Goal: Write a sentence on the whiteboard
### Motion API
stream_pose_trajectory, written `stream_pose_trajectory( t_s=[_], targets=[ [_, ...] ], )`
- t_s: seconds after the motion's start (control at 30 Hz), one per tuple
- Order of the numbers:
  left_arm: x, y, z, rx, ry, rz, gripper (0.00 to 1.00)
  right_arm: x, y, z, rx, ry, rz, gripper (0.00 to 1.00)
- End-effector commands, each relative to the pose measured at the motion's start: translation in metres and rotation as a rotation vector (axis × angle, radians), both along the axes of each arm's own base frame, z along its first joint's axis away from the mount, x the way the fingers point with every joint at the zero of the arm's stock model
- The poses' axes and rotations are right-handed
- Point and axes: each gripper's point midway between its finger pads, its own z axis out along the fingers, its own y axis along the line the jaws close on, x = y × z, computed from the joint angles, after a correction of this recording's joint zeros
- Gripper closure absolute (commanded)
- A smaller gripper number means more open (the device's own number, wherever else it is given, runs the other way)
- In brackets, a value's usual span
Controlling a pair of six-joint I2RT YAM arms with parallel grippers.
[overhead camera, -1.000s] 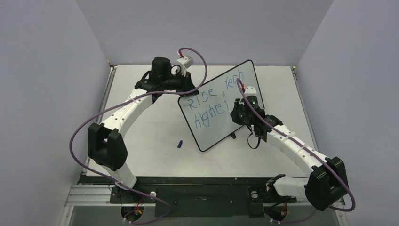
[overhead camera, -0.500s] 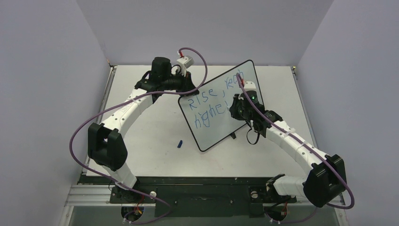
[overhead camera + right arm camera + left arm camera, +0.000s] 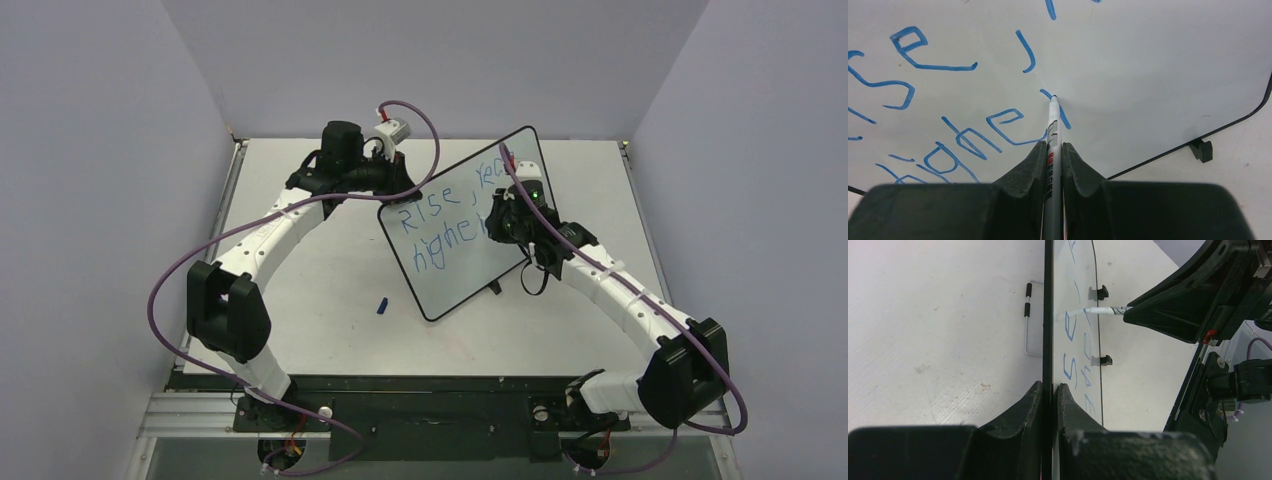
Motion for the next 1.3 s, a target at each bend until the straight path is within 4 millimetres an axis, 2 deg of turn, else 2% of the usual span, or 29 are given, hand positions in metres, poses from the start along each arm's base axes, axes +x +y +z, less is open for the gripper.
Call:
stream_pose_trajectory(
  t_s=[0.0,0.23,0.33,0.43,0.57,0.73,1.0,1.27],
  targets=[
    [0.009,-0.001,0.045,-0.031,-0.203,-0.017,1.00,0.021,0.001,0.025,0.027,-0.082,-0.024,1.00],
    [0.009,-0.001,0.044,-0.030,-0.202,-0.016,1.00,0.026,-0.005,0.038,0.026,-0.103,-0.041,1.00],
    [0.009,-0.001,0.044,-0.030,-0.204,-0.015,1.00,0.024,-0.011,0.052,0.035,-0.130,-0.052,1.00],
    [0.009,-0.001,0.044,-0.032,-0.202,-0.015,1.00,0.017,-0.017,0.065,0.045,-0.148,-0.067,1.00],
    [0.009,-0.001,0.043,-0.029,-0.201,-0.011,1.00,0.002,-0.028,0.095,0.079,-0.212,-0.090,1.00],
    [0.010,-0.001,0.040,-0.022,-0.193,-0.004,1.00,-0.014,-0.039,0.115,0.101,-0.254,-0.109,1.00],
    [0.001,-0.012,0.034,-0.028,-0.156,-0.015,1.00,-0.024,-0.044,0.117,0.117,-0.268,-0.113,1.00],
    [-0.011,-0.010,0.019,-0.018,-0.102,-0.002,1.00,-0.028,-0.044,0.116,0.135,-0.277,-0.106,1.00]
  ],
)
